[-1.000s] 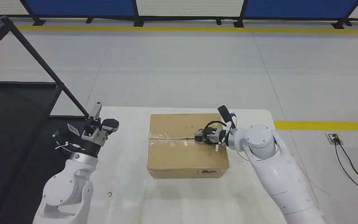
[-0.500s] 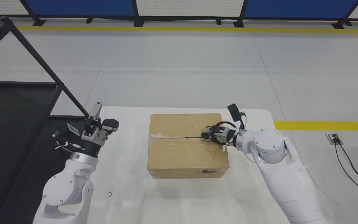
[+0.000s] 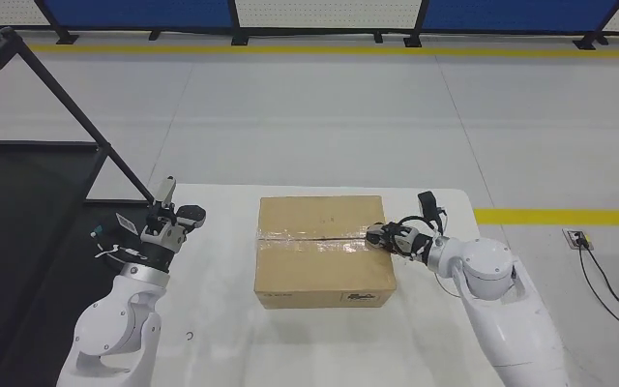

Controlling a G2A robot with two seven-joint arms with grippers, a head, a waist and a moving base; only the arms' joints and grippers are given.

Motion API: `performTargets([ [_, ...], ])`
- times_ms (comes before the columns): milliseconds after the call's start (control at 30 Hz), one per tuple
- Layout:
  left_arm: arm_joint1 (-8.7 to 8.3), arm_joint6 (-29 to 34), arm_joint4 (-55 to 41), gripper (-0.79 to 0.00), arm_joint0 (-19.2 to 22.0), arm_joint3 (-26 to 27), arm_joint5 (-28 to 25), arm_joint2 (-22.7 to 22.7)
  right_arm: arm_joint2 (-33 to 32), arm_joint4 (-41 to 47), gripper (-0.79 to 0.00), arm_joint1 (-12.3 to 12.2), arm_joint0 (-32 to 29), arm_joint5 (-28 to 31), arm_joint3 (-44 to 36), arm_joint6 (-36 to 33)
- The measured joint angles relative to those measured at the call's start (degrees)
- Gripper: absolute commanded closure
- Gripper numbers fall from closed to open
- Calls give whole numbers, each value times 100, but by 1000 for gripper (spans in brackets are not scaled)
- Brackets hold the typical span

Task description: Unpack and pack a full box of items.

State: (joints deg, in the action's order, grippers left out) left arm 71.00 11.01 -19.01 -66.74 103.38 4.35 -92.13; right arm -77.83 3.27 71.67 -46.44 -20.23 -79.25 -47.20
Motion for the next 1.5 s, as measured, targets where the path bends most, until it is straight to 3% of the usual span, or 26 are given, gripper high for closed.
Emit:
performTargets([
  [467, 0, 0, 0, -785, 0, 0, 0, 0, -508, 431, 0, -93, -586, 165, -436, 704],
  [1033, 0, 0, 0, -785, 0, 0, 0, 0, -415, 557, 0, -161, -499, -36, -111, 608],
  [1267, 0, 0, 0, -785, 0, 0, 0, 0, -359, 676, 0, -172, -457, 153, -12, 638],
  [1500, 0, 0, 0, -785, 0, 0, 0, 0, -620, 956, 0, -190, -728, 833, -305, 1088],
])
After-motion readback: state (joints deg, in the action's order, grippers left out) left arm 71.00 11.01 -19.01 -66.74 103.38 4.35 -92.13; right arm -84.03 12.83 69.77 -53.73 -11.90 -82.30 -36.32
